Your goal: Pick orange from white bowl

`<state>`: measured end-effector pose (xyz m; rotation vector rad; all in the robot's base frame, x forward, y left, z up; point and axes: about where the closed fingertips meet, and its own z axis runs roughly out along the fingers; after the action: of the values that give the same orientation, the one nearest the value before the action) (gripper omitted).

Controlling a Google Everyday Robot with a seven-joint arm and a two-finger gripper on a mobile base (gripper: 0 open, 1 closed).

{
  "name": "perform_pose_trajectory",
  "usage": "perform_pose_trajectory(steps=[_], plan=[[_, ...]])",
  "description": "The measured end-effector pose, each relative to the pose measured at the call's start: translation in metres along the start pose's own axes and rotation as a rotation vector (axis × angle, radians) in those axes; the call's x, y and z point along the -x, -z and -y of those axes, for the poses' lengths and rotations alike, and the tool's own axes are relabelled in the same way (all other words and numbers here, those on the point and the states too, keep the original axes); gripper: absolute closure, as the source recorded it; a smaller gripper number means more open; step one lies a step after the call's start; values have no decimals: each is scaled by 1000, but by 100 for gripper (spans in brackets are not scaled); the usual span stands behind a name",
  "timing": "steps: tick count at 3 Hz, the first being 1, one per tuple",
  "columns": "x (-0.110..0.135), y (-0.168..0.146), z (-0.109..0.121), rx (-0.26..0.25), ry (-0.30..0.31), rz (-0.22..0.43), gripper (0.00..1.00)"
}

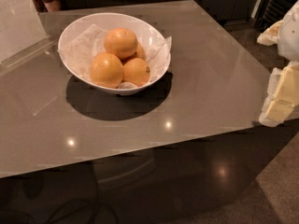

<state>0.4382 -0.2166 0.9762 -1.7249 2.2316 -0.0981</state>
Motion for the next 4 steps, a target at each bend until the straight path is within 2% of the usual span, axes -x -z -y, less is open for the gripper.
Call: perform_pose_trajectory(steps=[1, 2, 4], plan=[[2, 1, 1, -4, 5, 5, 0], [23, 2, 17, 14, 84, 71, 0], [111, -17, 65, 108, 341, 228, 0]])
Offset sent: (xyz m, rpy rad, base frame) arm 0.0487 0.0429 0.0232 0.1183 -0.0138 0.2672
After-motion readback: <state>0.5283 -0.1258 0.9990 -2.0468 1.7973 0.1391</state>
